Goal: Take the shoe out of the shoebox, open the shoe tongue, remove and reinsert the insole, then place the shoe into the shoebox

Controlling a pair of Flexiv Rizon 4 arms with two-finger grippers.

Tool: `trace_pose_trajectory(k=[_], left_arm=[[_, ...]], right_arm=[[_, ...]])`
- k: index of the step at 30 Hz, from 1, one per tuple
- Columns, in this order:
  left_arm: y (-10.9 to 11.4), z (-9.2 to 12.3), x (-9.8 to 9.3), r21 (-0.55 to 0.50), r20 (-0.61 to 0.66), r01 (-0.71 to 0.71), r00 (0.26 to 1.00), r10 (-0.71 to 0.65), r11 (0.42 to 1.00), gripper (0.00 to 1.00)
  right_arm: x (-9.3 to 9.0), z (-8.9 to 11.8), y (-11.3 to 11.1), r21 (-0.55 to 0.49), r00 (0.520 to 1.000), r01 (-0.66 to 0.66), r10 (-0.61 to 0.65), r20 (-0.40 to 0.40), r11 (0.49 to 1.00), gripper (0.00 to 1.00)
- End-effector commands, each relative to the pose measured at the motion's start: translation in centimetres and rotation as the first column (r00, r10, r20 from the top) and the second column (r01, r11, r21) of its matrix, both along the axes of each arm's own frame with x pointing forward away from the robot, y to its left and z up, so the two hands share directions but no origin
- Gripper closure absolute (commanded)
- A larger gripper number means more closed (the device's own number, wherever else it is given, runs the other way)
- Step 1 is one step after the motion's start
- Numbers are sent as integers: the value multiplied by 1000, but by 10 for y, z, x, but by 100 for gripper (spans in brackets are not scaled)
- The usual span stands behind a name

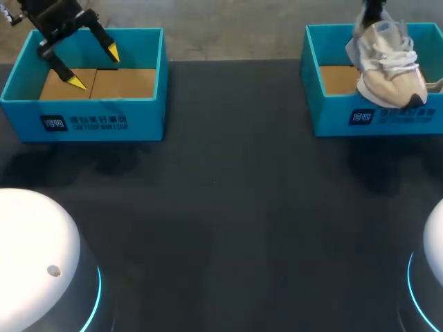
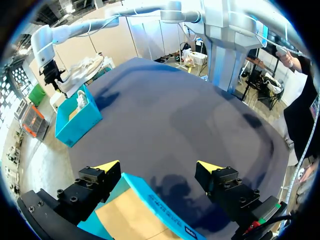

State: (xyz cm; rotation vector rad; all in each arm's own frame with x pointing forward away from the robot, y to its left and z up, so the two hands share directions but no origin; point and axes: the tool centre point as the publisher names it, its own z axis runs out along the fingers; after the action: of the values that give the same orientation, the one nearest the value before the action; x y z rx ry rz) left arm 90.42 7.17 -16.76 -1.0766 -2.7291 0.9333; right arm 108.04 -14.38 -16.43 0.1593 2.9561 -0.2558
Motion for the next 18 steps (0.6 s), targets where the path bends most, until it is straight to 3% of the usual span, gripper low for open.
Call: trace_pose_trajectory(k=[1,10,18], left_arm=[[0,0,-1,2,2,-1,1000,1,1000,0],[0,0,-1,2,2,-1,1000,1,1000,0],[0,0,-1,2,2,-1,1000,1,1000,0]], right_arm=[[22,-3,-21,42,999,46,-45,-17,998,100],[62,-5,-54,5,998,63,-63,-11,998,100],[73,-13,-70,-25,999,25,-26,-44,999,100]])
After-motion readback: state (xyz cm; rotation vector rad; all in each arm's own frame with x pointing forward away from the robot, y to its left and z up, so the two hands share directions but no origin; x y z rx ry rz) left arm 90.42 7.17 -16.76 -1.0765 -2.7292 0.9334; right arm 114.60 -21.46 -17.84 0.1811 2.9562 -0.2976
